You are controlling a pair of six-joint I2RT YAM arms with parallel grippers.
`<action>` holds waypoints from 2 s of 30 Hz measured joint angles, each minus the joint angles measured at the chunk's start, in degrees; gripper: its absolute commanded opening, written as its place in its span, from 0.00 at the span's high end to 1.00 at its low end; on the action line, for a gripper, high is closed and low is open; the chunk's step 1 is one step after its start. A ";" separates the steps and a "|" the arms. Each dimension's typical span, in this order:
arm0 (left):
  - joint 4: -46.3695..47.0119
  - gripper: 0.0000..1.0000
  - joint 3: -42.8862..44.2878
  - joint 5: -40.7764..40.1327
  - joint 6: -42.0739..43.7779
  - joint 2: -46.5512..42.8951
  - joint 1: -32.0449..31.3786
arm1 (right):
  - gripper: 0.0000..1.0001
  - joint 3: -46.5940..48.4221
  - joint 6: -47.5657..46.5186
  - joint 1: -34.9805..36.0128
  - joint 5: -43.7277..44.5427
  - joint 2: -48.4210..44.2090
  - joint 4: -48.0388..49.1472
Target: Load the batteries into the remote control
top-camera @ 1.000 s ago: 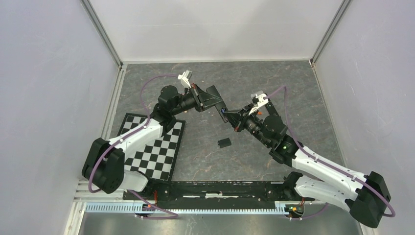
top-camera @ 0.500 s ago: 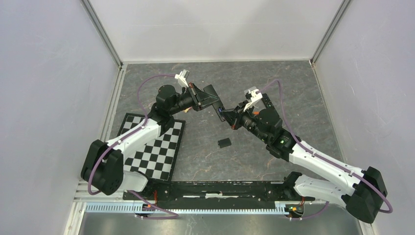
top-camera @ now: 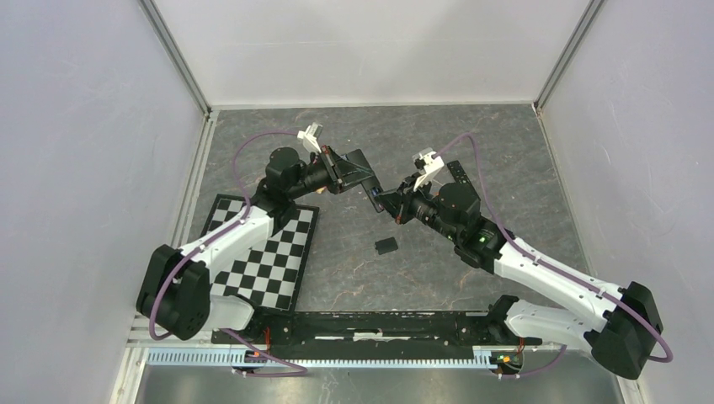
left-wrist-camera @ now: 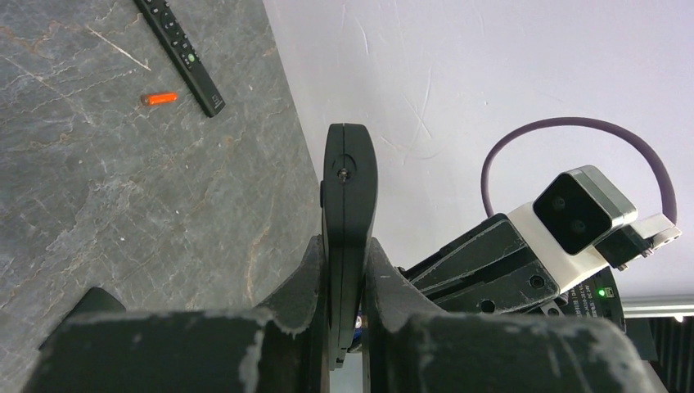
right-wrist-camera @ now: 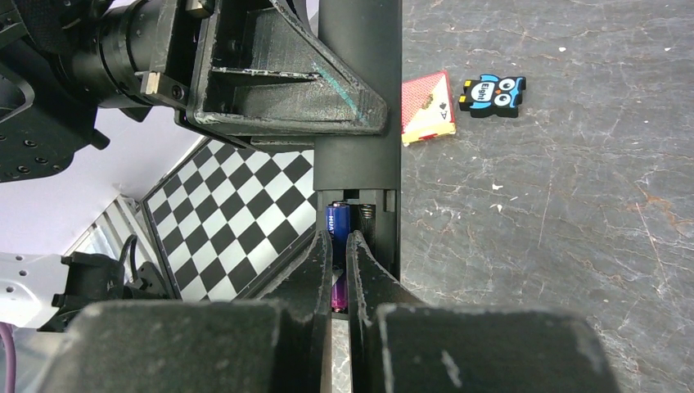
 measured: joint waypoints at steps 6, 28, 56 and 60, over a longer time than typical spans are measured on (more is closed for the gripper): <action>-0.35 0.98 -0.13 0.46 0.24 -0.55 0.59 | 1.00 0.52 0.00 -0.04 -0.76 0.24 -0.35; 5.25 0.98 -2.67 0.42 0.00 -1.57 2.45 | 0.84 3.04 2.19 0.17 0.98 2.51 -0.94; 10.49 0.98 -2.67 0.20 -0.09 -1.60 2.58 | 0.28 6.25 1.33 0.37 -0.31 -0.50 -5.09; 11.13 0.98 -2.67 0.13 -0.09 -1.60 2.58 | 0.21 6.36 2.14 0.07 -0.76 -1.20 -5.57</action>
